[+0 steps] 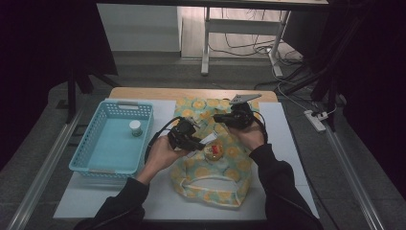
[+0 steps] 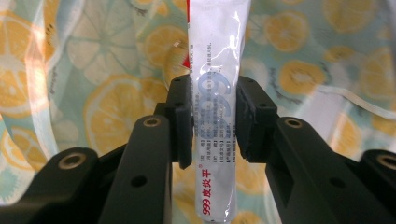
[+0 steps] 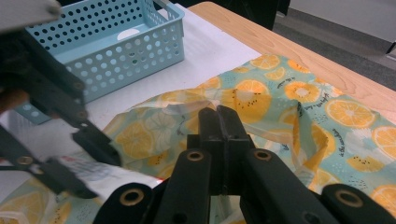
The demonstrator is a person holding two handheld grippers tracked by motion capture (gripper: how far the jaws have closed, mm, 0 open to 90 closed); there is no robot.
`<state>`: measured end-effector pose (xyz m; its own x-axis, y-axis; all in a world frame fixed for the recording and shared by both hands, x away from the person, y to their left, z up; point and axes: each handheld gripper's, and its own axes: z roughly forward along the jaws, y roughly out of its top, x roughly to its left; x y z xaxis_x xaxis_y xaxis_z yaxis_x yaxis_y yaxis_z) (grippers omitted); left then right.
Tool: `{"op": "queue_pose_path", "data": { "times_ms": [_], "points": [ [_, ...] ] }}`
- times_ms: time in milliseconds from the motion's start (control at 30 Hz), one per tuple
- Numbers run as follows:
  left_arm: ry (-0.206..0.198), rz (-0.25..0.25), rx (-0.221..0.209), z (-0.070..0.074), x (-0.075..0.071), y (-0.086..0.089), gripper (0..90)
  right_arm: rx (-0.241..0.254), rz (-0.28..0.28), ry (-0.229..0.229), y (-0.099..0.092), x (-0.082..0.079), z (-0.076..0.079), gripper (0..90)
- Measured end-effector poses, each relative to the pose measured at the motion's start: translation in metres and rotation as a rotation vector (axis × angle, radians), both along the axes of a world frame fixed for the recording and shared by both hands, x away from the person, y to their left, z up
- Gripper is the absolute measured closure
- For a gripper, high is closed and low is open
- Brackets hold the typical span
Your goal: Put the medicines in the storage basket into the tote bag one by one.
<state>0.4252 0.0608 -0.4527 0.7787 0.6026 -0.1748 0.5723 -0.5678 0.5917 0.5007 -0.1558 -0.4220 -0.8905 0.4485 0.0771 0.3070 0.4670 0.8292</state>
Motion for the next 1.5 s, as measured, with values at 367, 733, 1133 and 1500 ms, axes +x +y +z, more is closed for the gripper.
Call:
{"op": "queue_pose_path", "data": {
  "times_ms": [367, 733, 1133, 1500],
  "points": [
    [-0.014, 0.050, 0.037, -0.019, 0.018, -0.009, 69.6, -0.012, -0.003, 0.005, 0.001, 0.002, -0.004, 90.0],
    [-0.028, 0.064, 0.092, -0.033, 0.030, -0.014, 69.5, -0.023, -0.013, 0.009, 0.002, 0.004, -0.009, 90.0],
    [-0.003, 0.082, 0.128, -0.046, 0.038, -0.018, 69.5, -0.017, -0.017, 0.013, 0.004, 0.005, -0.012, 90.0],
    [0.011, 0.083, 0.116, -0.050, 0.041, -0.016, 67.9, -0.017, -0.017, 0.017, 0.004, 0.005, -0.014, 90.0]
  ]
}}
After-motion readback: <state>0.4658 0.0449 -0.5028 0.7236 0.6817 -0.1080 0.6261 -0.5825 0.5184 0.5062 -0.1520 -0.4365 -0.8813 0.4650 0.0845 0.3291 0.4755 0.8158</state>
